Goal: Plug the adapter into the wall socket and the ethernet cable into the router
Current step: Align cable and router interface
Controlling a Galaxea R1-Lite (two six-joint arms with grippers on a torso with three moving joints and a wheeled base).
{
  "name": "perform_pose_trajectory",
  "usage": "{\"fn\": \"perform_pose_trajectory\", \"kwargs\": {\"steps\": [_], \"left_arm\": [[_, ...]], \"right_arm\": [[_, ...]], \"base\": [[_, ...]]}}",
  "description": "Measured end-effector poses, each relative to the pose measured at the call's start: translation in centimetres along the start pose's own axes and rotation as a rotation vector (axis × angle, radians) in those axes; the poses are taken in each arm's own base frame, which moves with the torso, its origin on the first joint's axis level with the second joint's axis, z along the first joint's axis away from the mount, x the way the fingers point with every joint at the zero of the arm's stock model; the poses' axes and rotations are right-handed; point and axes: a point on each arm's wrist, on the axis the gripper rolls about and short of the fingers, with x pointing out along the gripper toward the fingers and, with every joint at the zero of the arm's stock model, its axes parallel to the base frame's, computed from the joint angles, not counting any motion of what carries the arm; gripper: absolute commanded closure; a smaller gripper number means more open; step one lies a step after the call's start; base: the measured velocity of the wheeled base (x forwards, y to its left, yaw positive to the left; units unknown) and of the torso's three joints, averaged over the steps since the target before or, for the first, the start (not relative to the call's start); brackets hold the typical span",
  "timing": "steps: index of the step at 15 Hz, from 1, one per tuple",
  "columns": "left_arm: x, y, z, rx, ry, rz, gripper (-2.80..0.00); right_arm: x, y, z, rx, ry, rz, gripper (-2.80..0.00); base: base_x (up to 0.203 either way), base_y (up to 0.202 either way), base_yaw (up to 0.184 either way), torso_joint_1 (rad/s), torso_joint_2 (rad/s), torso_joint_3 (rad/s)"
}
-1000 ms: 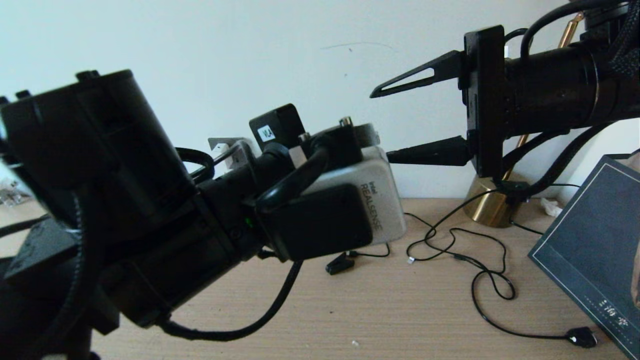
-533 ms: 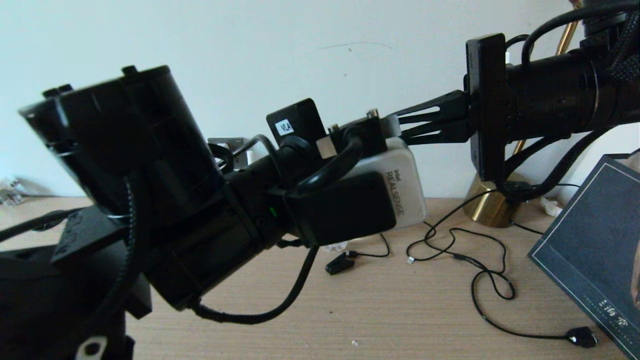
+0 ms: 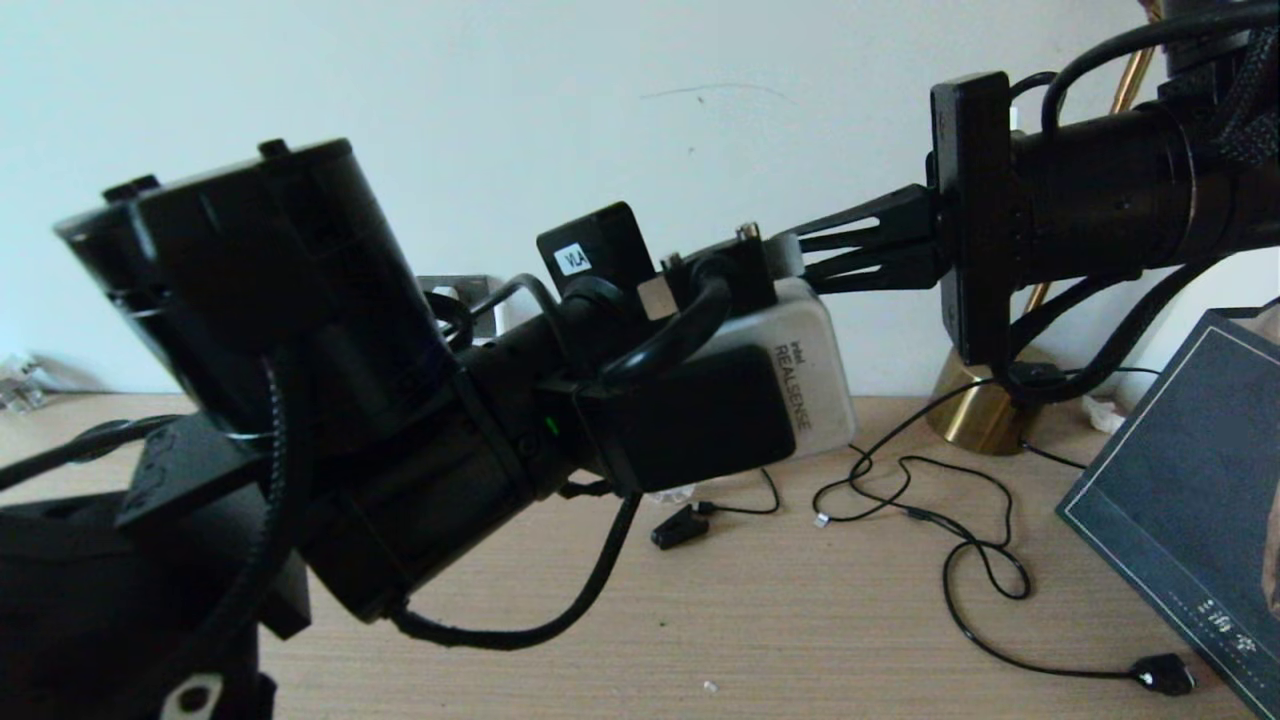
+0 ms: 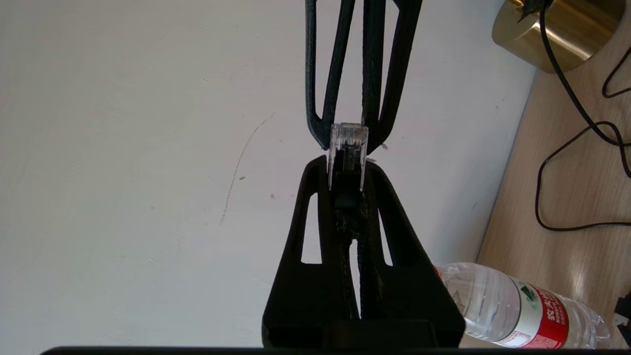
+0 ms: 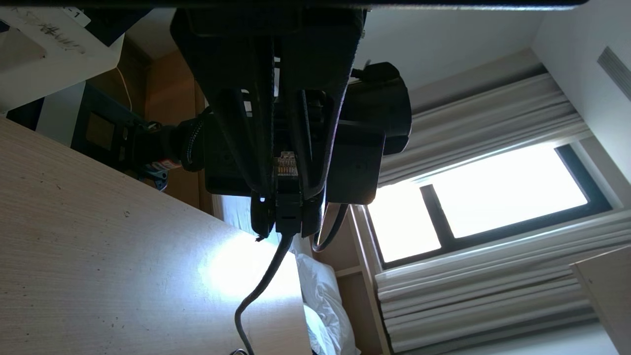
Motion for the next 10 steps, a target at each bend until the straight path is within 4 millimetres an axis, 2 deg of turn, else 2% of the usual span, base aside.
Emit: {"fn": "perform_pose_trajectory", "kwargs": {"steps": [1,2,7,10], "left_arm": [[0.0,0.0,0.0,-0.004,-0.001,0.000,-0.65],[0.0,0.0,0.0,-0.007,-0.001,0.000,-2.80],[-0.3,0.1,0.0,-0.015,-0.003,-0.005,-2.80],[-1.4,1.0,-0.3,-0.013,0.002,0.020,-2.80]], "right_arm": [[0.0,0.0,0.0,0.000,0.000,0.001,0.00],[-0.1,0.0,0.0,-0.001,0.002,0.002,0.00],[-0.3,0.1,-0.2,-0.008,0.003,0.012,0.00],[-0.3,-0.4,-0.3,0.006,0.006,-0.013,0.00]], "base": [[0.000,0.000,0.000,0.000,0.00,0.000],[0.000,0.000,0.000,0.000,0.00,0.000],[0.000,0.000,0.000,0.000,0.00,0.000],[0.000,0.000,0.000,0.000,0.00,0.000]]}}
